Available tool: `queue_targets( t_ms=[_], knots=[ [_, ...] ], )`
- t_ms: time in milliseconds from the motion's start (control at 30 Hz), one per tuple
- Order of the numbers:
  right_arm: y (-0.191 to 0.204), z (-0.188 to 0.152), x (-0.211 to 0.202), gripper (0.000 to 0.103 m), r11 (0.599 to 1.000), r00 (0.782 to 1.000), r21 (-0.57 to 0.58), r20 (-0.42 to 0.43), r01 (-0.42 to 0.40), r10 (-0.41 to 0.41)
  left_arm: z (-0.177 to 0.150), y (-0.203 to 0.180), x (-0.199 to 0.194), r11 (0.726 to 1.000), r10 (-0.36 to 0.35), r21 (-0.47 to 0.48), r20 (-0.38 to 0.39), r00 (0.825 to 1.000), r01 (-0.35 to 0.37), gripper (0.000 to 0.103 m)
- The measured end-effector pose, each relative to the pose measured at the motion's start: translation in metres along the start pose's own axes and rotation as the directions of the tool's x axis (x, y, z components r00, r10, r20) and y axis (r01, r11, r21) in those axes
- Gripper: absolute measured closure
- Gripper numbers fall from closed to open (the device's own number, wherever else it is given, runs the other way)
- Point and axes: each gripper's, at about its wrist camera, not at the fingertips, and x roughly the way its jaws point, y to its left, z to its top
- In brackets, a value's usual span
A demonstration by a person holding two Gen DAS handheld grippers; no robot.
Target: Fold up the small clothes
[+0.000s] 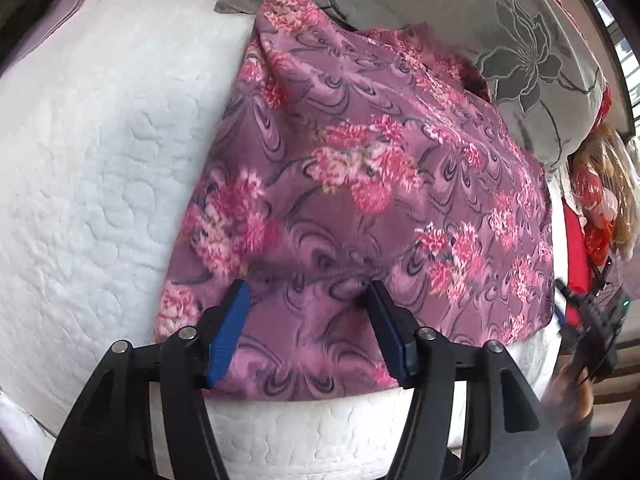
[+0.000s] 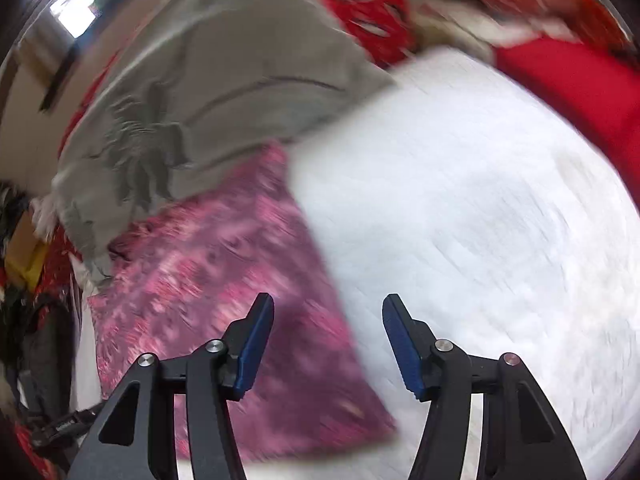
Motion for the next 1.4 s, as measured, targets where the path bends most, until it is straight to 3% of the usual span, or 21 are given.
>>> queue_targets(
  t_ms=[33,100,133,233,267,367,400,700,767,833,1133,1200,1267,1400],
  knots=[
    [-0.008,-0.008,0.003,0.047,0.999,0.999,0.029,-0.028,-0.020,0.021,-0.001,0.000,0.000,1.000,0.003,-0.004,-0.005,1.000,-0.003,0.044],
    [-0.002,-0.021,0.003,0.092,0.995,0.994,0.000,-0.047,-0.101,0.101,-0.002,-0.001,0.001,1.000,0.014,-0.010,-0.020,1.000,-0.014,0.043],
    [0.005,-0.025,-0.003,0.099,0.994,0.994,-0.038,-0.031,-0.105,0.104,-0.006,0.006,0.003,1.000,0.018,-0.012,-0.023,1.000,-0.018,0.043],
    [0.020,-0.031,-0.029,0.099,0.989,0.994,-0.125,0.077,-0.072,0.082,-0.012,0.002,0.004,1.000,0.020,-0.011,-0.020,1.000,-0.020,0.040],
    [0.018,-0.031,-0.029,0.100,0.992,0.996,-0.124,0.084,-0.013,0.023,-0.016,0.001,0.004,1.000,0.025,-0.011,-0.016,1.000,-0.025,0.040],
    [0.008,-0.031,-0.005,0.099,0.981,0.988,-0.128,-0.032,0.144,-0.149,-0.022,-0.006,0.007,0.999,0.053,0.008,-0.013,0.999,-0.053,0.036],
    [0.011,-0.034,-0.005,0.099,0.975,0.984,-0.144,-0.032,0.168,-0.174,-0.023,-0.007,0.007,0.998,0.061,0.018,-0.016,0.998,-0.061,0.033],
    [0.060,-0.056,-0.069,0.091,0.950,0.986,-0.264,0.057,0.165,-0.155,-0.034,-0.037,0.017,0.983,0.142,0.121,-0.019,0.990,-0.139,0.009],
    [0.067,-0.058,-0.071,0.082,0.946,0.986,-0.278,0.056,0.167,-0.158,-0.037,-0.050,0.022,0.977,0.154,0.153,-0.020,0.988,-0.149,0.000],
    [0.069,-0.061,-0.069,0.076,0.943,0.985,-0.286,0.059,0.171,-0.161,-0.041,-0.060,0.027,0.969,0.177,0.176,-0.012,0.984,-0.173,0.000],
    [0.041,-0.064,0.001,0.073,0.946,0.981,-0.278,-0.053,0.167,-0.189,-0.046,-0.073,0.032,0.962,0.198,0.187,0.026,0.980,-0.200,0.000],
    [0.038,-0.068,0.001,0.062,0.954,0.991,-0.274,-0.016,0.122,-0.131,-0.047,-0.070,0.029,0.962,0.198,0.186,0.027,0.980,-0.199,0.000],
    [0.038,-0.075,0.000,0.037,0.954,0.997,-0.291,-0.004,0.071,-0.076,-0.049,-0.070,0.030,0.962,0.200,0.185,0.031,0.979,-0.203,0.000],
    [0.059,-0.096,0.009,0.019,0.885,0.989,-0.442,0.043,0.146,-0.141,-0.046,-0.068,0.032,0.960,0.211,0.182,0.033,0.977,-0.214,0.000]
  ],
)
